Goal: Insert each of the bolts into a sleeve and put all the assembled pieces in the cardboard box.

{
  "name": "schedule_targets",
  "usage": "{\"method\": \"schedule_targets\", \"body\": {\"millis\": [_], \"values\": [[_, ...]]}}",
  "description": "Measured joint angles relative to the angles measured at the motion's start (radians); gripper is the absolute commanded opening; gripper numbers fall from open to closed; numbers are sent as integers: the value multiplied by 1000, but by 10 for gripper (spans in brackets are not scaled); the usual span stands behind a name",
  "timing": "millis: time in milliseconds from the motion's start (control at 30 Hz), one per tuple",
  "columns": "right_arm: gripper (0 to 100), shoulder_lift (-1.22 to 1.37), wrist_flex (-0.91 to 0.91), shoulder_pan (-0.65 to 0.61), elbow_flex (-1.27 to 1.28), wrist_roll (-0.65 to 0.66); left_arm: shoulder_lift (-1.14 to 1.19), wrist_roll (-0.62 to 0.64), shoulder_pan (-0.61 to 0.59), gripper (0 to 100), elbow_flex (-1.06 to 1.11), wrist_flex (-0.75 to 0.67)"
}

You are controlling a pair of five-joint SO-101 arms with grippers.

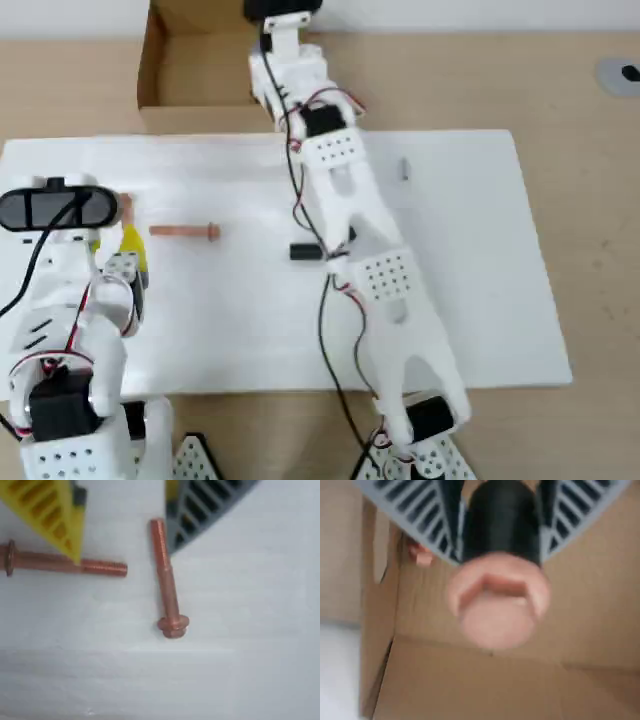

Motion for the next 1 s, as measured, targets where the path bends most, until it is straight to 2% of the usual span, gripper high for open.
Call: {"method": "schedule_targets", "body": {"millis": [267,367,433,567,667,767,867,1000], "values": [[9,114,71,0,-54,0,6,0,-2,125,55,0],[19,112,121,0,-60,48,6,2,-2,125,55,0],[72,112,157,0,-81,89,6,0,-2,125,55,0],[249,110,236,-5,-110,127,6,15,-5,126,55,0],[323,109,308,-11,-149,133,6,40,-40,126,55,0],[336,109,382,-21,-198,140,6,46,-74,127,55,0],[337,109,436,-31,-238,141,18,46,-103,178,55,0],[337,107,486,-37,-256,141,138,80,-144,206,49,0]]}}
